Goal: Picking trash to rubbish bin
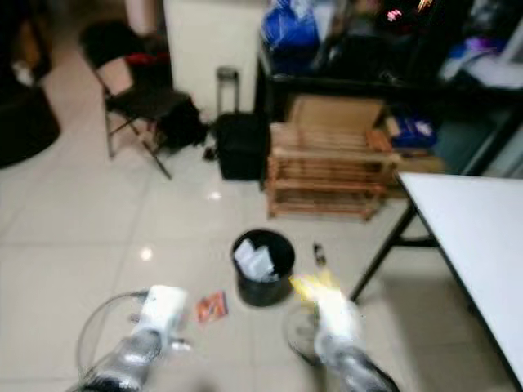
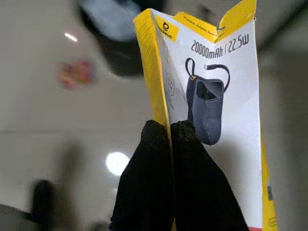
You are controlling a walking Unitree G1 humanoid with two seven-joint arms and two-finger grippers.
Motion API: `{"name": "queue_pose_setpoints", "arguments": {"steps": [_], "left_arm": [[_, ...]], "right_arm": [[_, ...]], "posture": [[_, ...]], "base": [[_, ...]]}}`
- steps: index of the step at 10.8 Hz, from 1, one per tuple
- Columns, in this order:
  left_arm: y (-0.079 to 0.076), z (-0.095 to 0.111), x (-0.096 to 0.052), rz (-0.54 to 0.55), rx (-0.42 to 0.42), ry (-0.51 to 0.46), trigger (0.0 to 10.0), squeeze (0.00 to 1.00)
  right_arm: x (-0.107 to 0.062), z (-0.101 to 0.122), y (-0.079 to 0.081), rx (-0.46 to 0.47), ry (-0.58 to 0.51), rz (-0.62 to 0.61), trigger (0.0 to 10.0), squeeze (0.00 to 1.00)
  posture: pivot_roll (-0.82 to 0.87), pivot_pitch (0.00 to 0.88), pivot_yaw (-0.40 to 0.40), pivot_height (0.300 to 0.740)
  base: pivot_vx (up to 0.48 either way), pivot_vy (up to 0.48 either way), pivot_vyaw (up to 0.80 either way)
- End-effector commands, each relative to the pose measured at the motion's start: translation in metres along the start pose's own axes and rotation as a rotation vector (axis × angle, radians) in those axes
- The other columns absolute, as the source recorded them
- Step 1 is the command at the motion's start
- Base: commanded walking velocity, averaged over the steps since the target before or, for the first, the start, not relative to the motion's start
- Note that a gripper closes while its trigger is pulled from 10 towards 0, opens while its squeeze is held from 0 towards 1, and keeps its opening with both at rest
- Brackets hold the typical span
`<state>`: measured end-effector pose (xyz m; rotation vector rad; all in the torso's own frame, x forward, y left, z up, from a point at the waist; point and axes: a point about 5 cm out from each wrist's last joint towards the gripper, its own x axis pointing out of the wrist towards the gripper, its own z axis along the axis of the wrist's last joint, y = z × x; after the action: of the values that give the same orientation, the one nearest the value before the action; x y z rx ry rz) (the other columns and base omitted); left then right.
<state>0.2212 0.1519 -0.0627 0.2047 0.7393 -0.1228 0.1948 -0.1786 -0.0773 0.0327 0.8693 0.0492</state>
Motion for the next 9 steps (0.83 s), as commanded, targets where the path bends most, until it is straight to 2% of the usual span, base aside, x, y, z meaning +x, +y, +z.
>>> {"name": "queue_pose_setpoints", "arguments": {"steps": [1, 3, 9], "left_arm": [[0.0152, -0.0088, -0.0025, 0.036, 0.010, 0.035, 10.0, 0.00], [0.0181, -0.0108, -0.0033, 0.042, 0.008, 0.040, 10.0, 0.00], [0.0187, -0.0061, -0.0019, 0.040, 0.008, 0.025, 10.0, 0.00]], "right_arm": [[0.0029, 0.0099, 0.0042, 0.001, -0.023, 0.000, 10.0, 0.00], [0.0006, 0.0028, -0.0015, 0.015, -0.003, -0.023, 10.0, 0.00], [0.0023, 0.0080, 0.0036, 0.021, -0.022, 0.000, 10.0, 0.00]], "posture": [[0.05, 0.003, -0.084, 0.740], [0.04, 0.012, -0.080, 0.740], [0.04, 0.017, -0.078, 0.740]], "base": [[0.394, 0.000, 0.00], [0.394, 0.000, 0.00], [0.391, 0.000, 0.00]]}}
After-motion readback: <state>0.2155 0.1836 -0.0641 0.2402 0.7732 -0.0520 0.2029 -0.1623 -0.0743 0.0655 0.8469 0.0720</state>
